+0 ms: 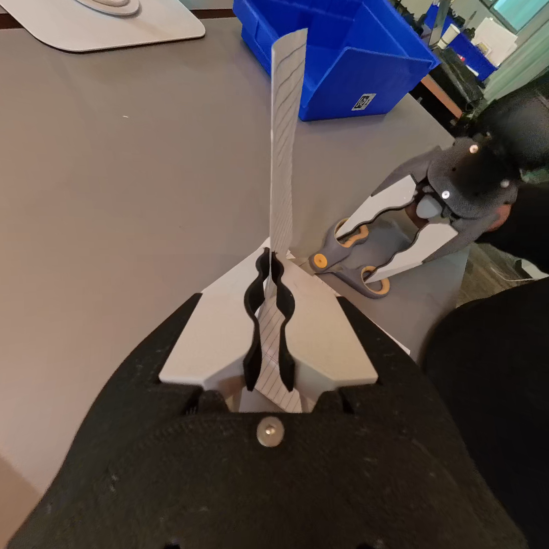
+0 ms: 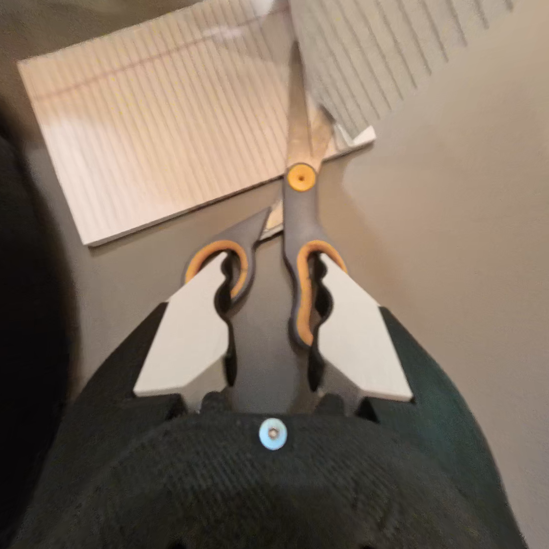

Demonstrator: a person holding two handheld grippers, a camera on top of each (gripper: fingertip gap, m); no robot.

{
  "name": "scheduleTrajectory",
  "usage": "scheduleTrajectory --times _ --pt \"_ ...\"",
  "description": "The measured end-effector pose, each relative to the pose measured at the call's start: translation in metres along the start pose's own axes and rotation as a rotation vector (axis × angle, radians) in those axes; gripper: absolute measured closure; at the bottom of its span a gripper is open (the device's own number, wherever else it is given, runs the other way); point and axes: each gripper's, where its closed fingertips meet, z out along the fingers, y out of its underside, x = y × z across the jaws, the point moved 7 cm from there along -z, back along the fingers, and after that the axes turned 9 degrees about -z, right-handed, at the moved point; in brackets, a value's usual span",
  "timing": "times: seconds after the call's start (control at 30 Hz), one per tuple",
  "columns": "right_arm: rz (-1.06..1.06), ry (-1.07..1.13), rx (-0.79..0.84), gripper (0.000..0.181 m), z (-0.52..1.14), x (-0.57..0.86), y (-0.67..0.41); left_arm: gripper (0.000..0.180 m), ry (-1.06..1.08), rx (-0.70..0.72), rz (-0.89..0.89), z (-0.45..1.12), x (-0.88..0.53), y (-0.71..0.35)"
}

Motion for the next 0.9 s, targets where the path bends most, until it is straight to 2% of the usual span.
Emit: scheduleTrajectory --times 0.37,0.9 --pt "0.007 0.004 0.079 0.137 0.001 0.004 0.003 0.18 -0.002 0.01 -0.004 0.002 -0.004 -0.004" --pt "-0.057 -0.055 0.094 0.146 0.0 0.016 0.007 0.18 -0.03 0.037 0.006 0.0 -0.006 -0.005"
